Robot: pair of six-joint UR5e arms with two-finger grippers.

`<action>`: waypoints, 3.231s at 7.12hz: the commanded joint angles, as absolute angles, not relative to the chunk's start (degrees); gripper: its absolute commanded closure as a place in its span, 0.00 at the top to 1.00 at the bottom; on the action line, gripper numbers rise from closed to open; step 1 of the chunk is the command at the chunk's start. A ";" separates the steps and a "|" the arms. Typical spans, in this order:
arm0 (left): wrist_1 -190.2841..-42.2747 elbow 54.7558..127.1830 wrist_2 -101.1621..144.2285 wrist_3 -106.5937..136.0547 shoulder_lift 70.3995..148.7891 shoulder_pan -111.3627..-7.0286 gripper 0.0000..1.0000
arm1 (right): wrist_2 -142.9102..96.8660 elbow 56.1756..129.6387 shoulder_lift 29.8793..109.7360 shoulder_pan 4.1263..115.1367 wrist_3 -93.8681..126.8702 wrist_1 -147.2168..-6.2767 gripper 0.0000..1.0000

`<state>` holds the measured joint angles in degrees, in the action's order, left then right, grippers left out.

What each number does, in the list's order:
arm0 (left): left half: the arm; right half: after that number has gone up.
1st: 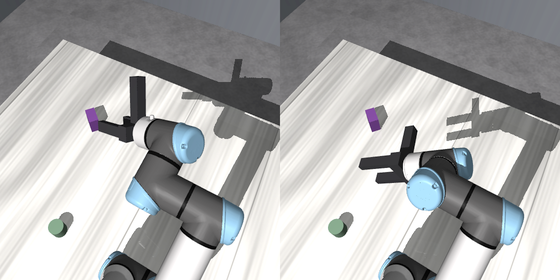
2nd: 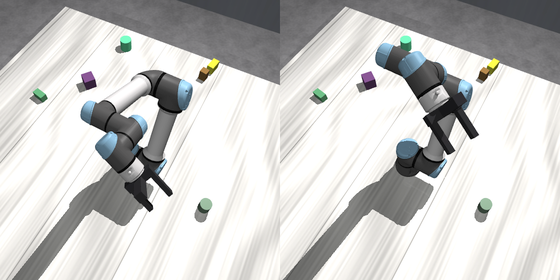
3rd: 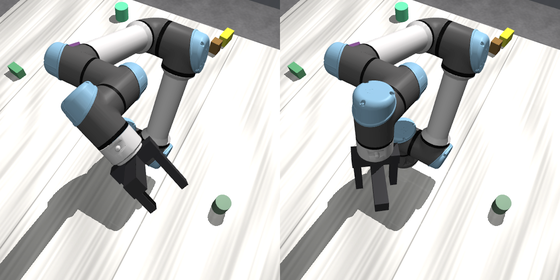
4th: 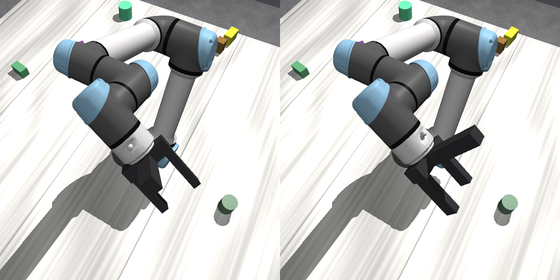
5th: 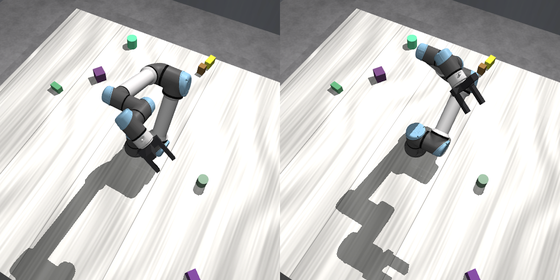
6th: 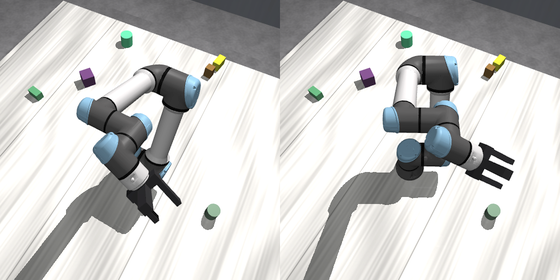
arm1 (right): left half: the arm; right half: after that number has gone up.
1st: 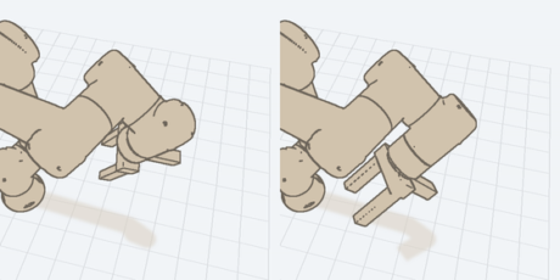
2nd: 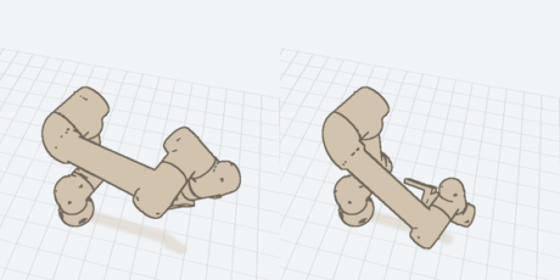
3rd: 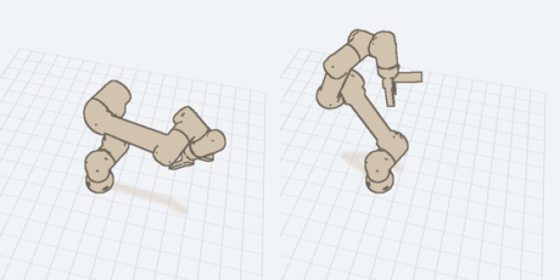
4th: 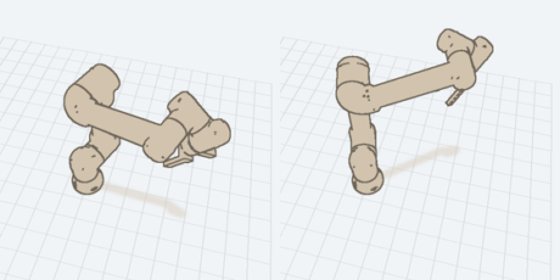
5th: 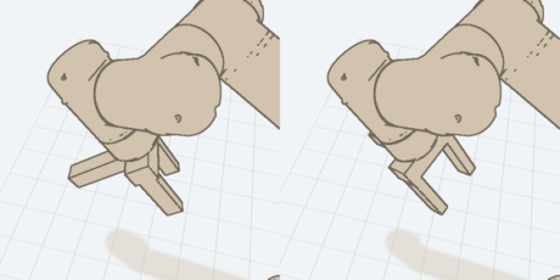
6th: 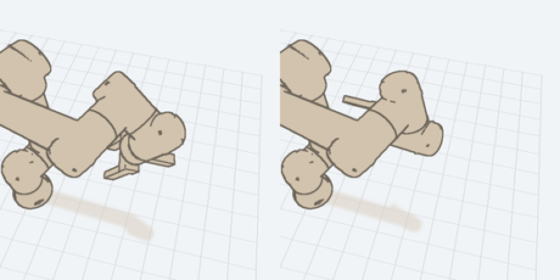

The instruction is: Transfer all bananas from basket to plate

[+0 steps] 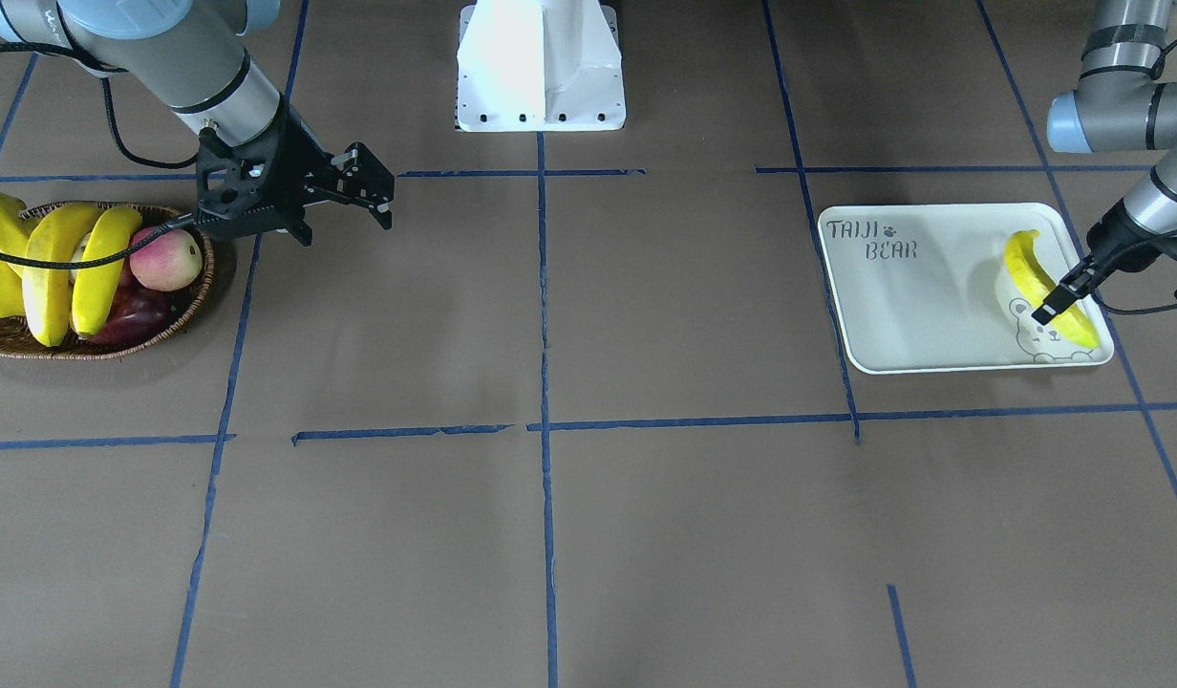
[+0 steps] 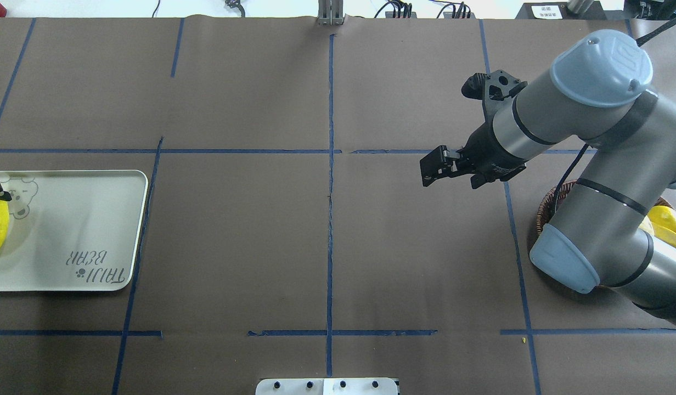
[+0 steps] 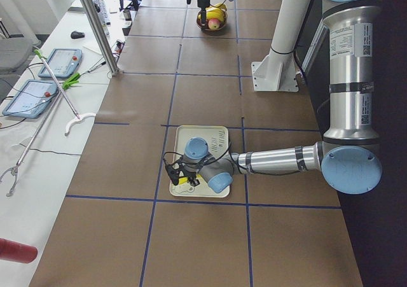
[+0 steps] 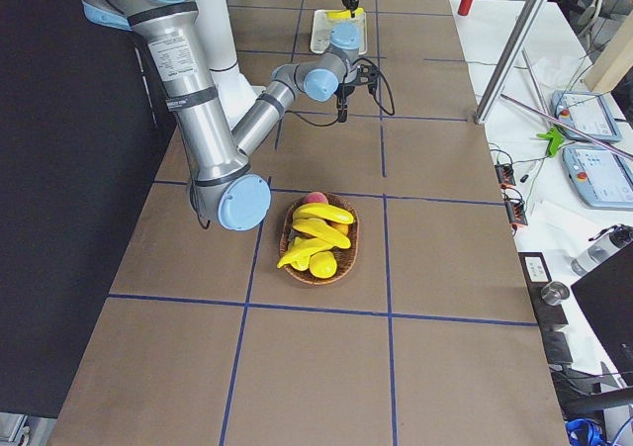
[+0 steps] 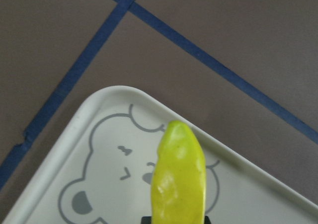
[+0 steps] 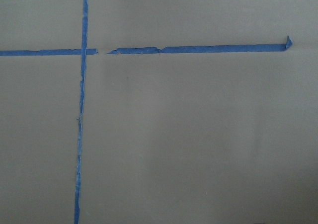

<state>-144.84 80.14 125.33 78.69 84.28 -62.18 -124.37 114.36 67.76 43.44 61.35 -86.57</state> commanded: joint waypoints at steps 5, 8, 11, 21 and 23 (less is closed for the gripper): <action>-144.93 86.56 140.01 77.69 86.66 -71.72 1.00 | -123.67 122.76 86.78 47.10 45.57 -87.10 1.00; -145.54 87.01 140.01 77.78 86.57 -71.63 1.00 | -114.20 122.09 95.52 46.94 41.31 -86.57 0.99; -145.63 87.01 140.01 77.70 86.57 -71.54 1.00 | -112.33 120.59 97.56 46.32 40.87 -86.57 0.77; -145.63 87.01 140.01 77.70 86.22 -71.46 1.00 | -109.51 119.79 100.11 42.54 40.96 -87.27 0.63; -146.69 87.01 140.01 77.70 86.05 -71.54 1.00 | -109.25 119.10 100.02 41.40 40.96 -87.28 0.57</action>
<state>-146.28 87.01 140.01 77.70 86.15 -71.50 -109.42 119.51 100.09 42.07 40.95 -87.27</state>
